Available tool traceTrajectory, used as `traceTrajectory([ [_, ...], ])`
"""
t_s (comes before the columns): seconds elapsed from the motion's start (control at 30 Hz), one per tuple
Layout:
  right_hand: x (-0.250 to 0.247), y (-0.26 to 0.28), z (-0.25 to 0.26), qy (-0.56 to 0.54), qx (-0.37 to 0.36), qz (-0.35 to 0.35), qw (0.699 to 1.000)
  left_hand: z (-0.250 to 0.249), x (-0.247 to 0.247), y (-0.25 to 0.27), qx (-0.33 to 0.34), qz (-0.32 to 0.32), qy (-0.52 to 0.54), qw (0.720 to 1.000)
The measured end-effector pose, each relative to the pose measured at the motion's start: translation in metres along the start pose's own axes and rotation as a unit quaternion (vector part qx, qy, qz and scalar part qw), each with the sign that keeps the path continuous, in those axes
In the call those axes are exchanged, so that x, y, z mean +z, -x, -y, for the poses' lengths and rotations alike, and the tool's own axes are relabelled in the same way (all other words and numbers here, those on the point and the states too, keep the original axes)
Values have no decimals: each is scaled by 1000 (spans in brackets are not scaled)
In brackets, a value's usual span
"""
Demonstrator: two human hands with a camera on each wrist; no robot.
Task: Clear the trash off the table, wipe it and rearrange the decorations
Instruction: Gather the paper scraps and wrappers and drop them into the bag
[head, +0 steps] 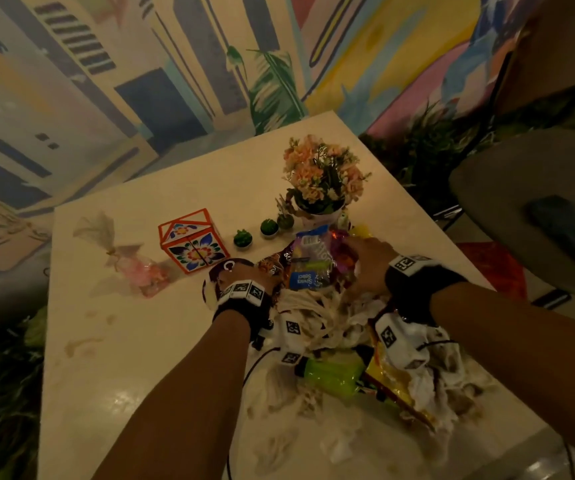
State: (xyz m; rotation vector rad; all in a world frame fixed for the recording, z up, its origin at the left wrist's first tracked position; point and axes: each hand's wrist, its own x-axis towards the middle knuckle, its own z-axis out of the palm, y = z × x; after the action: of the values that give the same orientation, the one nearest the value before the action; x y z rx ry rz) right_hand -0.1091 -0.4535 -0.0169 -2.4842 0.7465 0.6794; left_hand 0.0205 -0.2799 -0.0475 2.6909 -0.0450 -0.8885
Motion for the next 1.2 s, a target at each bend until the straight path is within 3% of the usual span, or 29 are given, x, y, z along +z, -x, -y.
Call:
traceTrajectory([
  [0.13,14,-10,2,9,14,-13,1000,10,15,-20,20,-15,-64,998],
  [0.23,20,-12,-1,8,10,-43,999,13,15,-14,50,-23,-49,997],
  [0.37,20,-14,-5,-61,-7,-78,995,18,7,1,59,-61,92,992],
  [0.47,18,-12,0,-101,-5,-81,992,25,0,8,67,-99,135,984],
  [0.63,1,-6,10,-181,3,-95,979,44,-23,19,134,-193,178,956],
  [0.77,-20,7,21,-209,-38,-115,970,59,-44,34,202,-250,191,927],
  [1.0,-47,24,56,-272,-89,-157,945,80,-81,59,184,-302,212,911],
  [1.2,-63,36,83,-278,-126,-174,936,100,-114,71,320,-396,91,856],
])
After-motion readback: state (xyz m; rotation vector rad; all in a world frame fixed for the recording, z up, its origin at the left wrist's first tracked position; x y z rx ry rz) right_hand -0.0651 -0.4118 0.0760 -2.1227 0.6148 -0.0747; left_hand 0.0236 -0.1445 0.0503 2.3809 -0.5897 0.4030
